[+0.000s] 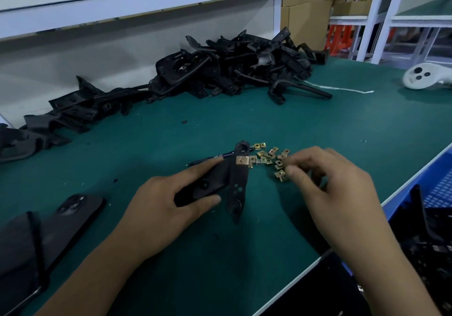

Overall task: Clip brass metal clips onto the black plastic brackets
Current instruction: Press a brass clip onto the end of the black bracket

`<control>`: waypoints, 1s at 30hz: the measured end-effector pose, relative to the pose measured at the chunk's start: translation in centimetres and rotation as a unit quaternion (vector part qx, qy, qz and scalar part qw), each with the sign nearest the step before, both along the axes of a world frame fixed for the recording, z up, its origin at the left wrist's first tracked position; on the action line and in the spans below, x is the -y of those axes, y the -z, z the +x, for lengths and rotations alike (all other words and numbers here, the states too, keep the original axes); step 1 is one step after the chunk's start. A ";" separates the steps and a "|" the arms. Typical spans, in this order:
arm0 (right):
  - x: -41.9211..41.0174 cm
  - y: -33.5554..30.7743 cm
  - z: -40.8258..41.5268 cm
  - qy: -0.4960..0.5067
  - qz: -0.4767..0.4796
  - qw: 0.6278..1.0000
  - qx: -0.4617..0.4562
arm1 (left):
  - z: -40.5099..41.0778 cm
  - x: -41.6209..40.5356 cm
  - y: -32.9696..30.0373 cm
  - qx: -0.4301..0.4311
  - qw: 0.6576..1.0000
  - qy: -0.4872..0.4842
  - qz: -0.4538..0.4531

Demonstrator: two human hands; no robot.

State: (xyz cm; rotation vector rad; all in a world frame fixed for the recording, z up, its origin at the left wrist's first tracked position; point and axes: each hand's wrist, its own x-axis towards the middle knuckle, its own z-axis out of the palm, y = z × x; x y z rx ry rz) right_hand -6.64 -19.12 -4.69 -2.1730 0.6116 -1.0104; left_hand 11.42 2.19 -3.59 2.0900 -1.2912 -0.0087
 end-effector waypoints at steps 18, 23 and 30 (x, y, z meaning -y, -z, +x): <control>-0.8 0.2 0.4 0.031 -0.060 0.988 -0.136 | -0.3 0.2 -0.5 -0.008 0.999 -0.040 0.021; -0.9 0.1 0.5 0.019 -0.064 0.987 -0.146 | -0.2 0.3 -0.5 -0.005 0.998 -0.047 0.029; -0.8 0.1 0.4 0.012 -0.072 0.985 -0.157 | -0.2 0.3 -0.5 -0.010 0.999 -0.043 0.029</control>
